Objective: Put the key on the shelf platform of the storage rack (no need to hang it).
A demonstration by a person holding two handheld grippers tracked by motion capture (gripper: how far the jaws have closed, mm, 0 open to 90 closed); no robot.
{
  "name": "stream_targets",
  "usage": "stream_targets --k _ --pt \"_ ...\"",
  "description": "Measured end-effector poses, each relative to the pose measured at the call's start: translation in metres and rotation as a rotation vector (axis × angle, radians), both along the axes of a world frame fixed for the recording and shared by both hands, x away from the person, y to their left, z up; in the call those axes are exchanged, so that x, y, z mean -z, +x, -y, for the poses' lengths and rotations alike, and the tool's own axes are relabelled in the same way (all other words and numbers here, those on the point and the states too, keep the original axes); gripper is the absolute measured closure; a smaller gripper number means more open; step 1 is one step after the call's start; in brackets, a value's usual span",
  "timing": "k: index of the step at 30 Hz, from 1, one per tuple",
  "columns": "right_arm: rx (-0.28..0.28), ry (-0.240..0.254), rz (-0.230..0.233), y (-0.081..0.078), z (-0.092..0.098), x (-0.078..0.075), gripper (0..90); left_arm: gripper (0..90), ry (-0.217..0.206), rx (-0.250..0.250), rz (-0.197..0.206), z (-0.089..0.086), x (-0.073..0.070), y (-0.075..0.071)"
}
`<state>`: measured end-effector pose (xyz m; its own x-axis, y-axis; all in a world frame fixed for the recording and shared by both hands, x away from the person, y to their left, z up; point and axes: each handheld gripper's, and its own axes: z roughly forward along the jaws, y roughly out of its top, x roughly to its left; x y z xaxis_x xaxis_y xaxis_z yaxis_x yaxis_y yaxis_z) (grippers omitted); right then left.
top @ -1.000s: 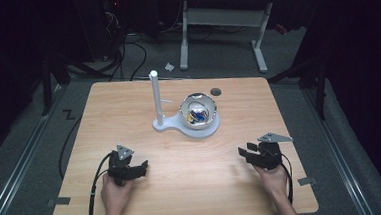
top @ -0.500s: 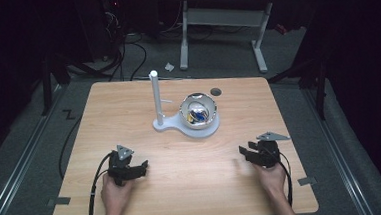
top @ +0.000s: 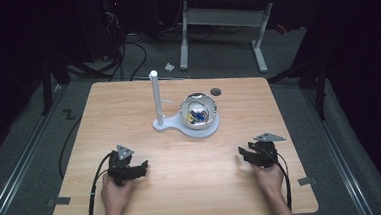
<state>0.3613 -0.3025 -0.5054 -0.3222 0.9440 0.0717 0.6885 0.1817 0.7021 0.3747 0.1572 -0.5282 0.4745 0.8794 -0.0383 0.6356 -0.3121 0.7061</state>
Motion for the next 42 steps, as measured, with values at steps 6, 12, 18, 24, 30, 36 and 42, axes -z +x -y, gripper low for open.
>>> stream_targets --k 6,12,18,24,30,36,42 --pt "0.010 -0.012 0.003 0.000 0.000 0.001 49.5 18.4 0.000 0.000 0.000 0.000 0.000 0.000" --pt "0.018 -0.026 0.004 0.003 0.002 0.004 48.4 18.4 0.001 0.000 -0.001 0.000 0.000 0.000" --pt "0.025 -0.041 -0.002 0.005 0.002 0.007 47.7 18.4 0.000 0.000 0.000 0.000 0.000 0.000" --pt "0.036 -0.050 -0.006 0.008 0.002 0.011 47.1 18.4 0.000 0.000 0.000 0.000 0.000 0.000" --pt "0.037 -0.070 0.016 0.008 0.001 0.013 45.6 18.4 0.000 0.000 0.000 0.000 0.000 0.000" --pt "0.046 -0.083 0.020 0.008 0.000 0.014 41.2 18.5 0.000 0.000 0.000 0.000 0.000 0.000" --pt "0.063 -0.084 0.017 0.007 0.000 0.014 39.6 18.5 0.000 0.000 0.000 0.000 0.000 0.000"
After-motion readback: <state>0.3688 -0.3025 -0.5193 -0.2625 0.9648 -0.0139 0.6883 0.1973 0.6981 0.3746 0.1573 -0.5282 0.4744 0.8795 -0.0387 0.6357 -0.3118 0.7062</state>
